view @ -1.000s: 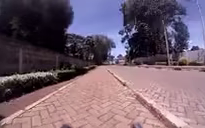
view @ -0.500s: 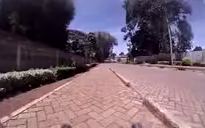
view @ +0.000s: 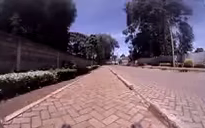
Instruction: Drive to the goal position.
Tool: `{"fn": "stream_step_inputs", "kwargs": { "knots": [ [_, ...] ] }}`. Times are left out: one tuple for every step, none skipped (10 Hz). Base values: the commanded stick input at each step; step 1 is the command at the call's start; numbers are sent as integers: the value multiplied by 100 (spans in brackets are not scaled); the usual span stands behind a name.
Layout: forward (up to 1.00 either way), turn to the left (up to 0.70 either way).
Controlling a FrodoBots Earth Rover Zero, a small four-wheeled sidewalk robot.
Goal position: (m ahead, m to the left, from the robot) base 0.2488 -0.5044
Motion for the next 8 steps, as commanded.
{"fn": "stream_step_inputs", "kwargs": {
  "knots": [
    [70, -22],
    [70, -25],
    [70, -28],
    [70, -31],
    [70, -34],
    [70, -35],
    [70, -35],
    [70, -35]
  ]
}}
